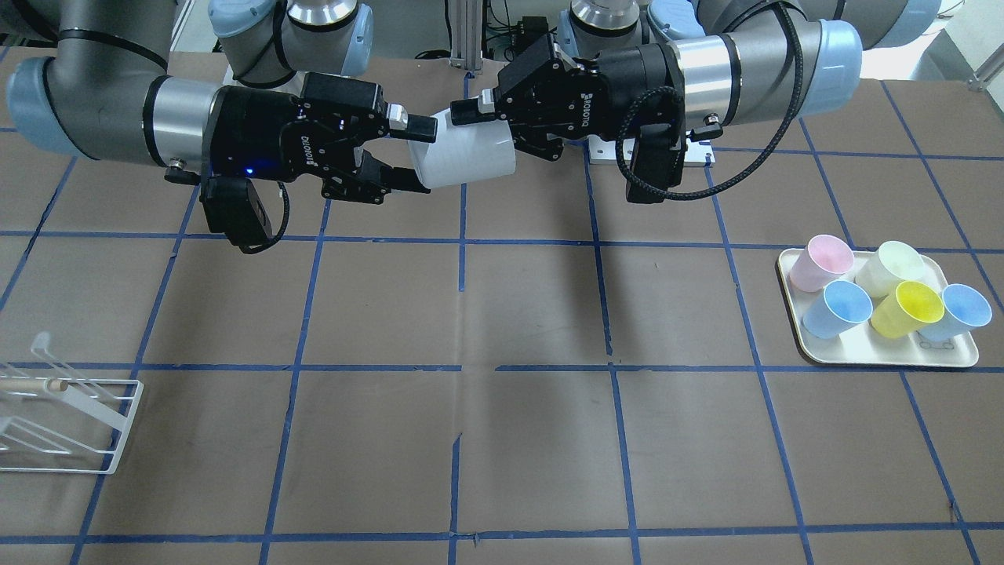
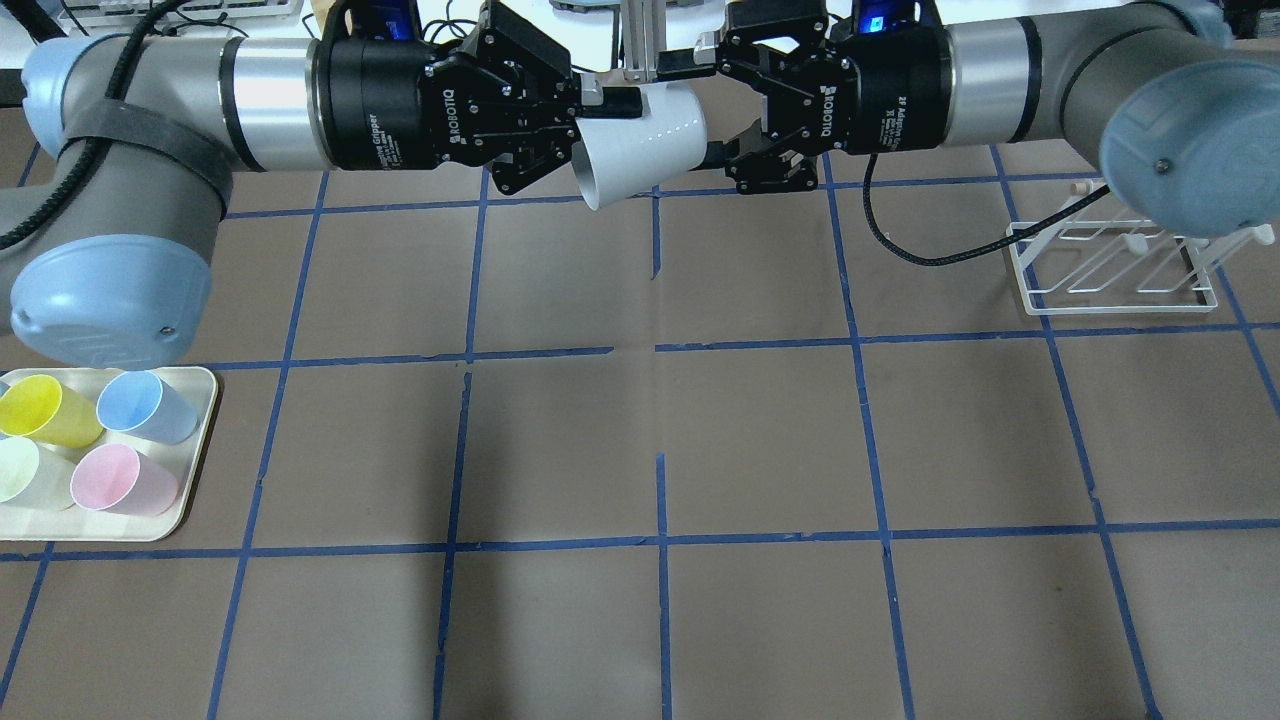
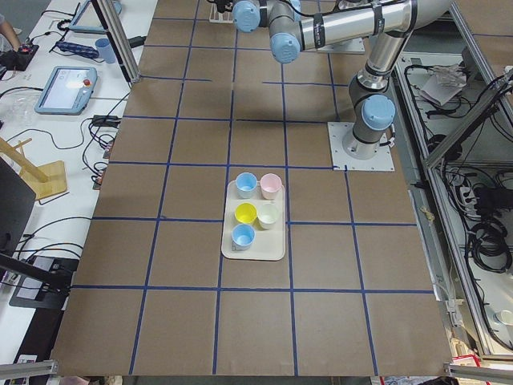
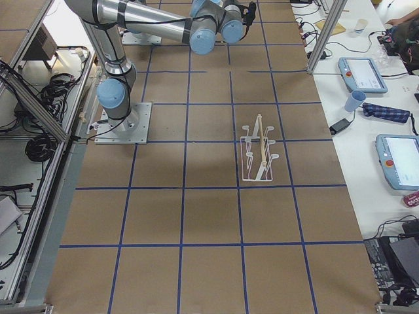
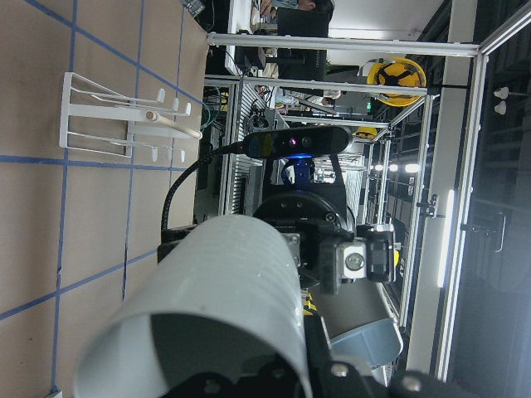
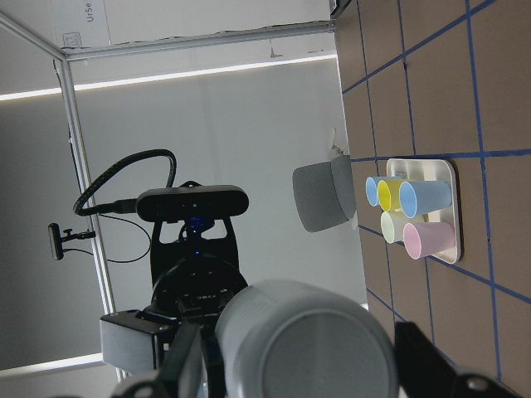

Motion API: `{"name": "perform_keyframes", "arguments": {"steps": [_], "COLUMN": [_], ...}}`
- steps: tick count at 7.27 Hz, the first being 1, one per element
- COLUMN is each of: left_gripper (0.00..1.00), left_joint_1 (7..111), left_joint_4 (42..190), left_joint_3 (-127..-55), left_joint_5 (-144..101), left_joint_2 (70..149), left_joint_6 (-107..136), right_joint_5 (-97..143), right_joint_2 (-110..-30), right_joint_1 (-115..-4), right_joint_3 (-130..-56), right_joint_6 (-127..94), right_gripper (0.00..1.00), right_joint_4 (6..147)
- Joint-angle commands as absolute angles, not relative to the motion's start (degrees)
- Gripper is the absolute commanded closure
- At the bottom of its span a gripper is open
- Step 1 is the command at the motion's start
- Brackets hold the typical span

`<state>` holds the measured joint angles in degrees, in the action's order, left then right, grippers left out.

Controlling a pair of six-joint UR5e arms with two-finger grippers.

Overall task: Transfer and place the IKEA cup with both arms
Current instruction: 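Open the right gripper and pull the cup away with the left gripper, then carry the white cup toward the tray with the left gripper while the right withdraws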

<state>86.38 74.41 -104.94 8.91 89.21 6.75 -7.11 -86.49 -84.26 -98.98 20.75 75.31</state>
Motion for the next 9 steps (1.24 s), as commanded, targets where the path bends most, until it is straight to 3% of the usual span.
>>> {"name": "perform_keyframes", "arguments": {"steps": [1, 4, 9], "left_gripper": [1.0, 1.0, 1.0], "left_joint_1": [85.44, 83.06, 82.45], "left_joint_4": [74.44, 74.53, 75.49], "left_joint_3": [-104.15, -99.24, -100.11], "left_joint_5": [9.93, 30.87, 73.31], "left_joint_2": [87.9, 87.19, 87.8], "left_joint_6": [10.35, 11.69, 3.11], "right_joint_5": [-7.47, -17.97, -51.6], "right_joint_2": [-86.4, -86.48, -89.29], "right_joint_1": [-83.59, -79.13, -77.61], "right_joint_3": [-99.05, -95.12, -90.72], "right_joint_6": [20.31, 19.43, 0.32], "right_gripper": [0.0, 0.0, 0.0], "right_joint_4": [75.23, 74.54, 78.21]}}
